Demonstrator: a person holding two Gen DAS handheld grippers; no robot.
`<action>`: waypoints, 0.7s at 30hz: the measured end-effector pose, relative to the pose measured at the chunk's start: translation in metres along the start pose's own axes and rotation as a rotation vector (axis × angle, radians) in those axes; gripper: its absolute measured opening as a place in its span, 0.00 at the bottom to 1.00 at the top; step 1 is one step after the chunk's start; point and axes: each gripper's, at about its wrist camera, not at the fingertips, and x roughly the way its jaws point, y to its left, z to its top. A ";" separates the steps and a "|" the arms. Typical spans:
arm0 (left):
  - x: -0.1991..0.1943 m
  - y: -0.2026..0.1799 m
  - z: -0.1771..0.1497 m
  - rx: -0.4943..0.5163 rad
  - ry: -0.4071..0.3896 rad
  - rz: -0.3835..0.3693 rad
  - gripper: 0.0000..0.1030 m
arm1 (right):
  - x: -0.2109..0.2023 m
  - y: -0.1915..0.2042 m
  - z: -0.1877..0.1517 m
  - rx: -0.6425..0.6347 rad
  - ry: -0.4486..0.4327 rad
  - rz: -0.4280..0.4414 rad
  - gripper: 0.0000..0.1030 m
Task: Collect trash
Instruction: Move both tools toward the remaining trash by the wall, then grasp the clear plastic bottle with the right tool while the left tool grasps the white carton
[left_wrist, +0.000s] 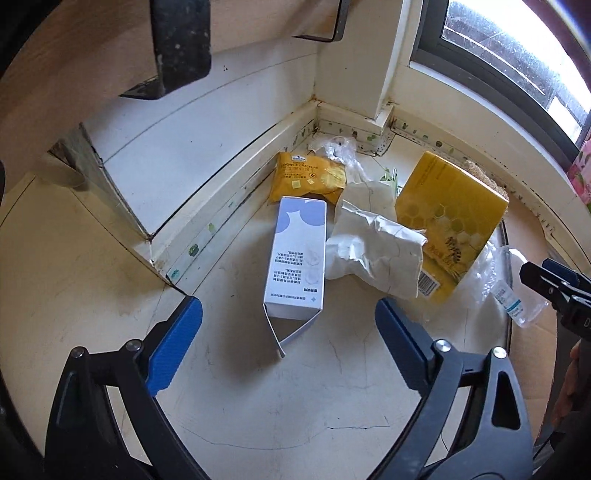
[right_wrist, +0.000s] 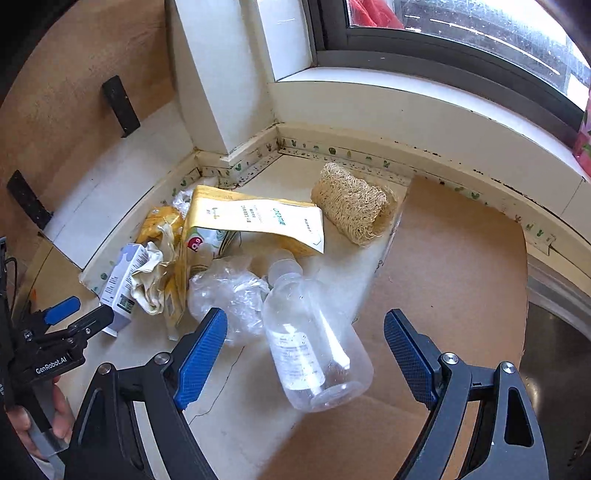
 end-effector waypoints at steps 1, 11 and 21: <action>0.005 -0.001 0.001 0.005 0.005 0.004 0.91 | 0.004 0.000 0.000 -0.003 0.003 -0.002 0.86; 0.034 -0.003 0.010 0.021 0.049 0.015 0.73 | 0.032 0.006 0.001 -0.050 0.025 0.001 0.81; 0.050 -0.002 0.012 0.021 0.084 0.004 0.56 | 0.042 0.011 -0.003 -0.083 0.078 0.020 0.59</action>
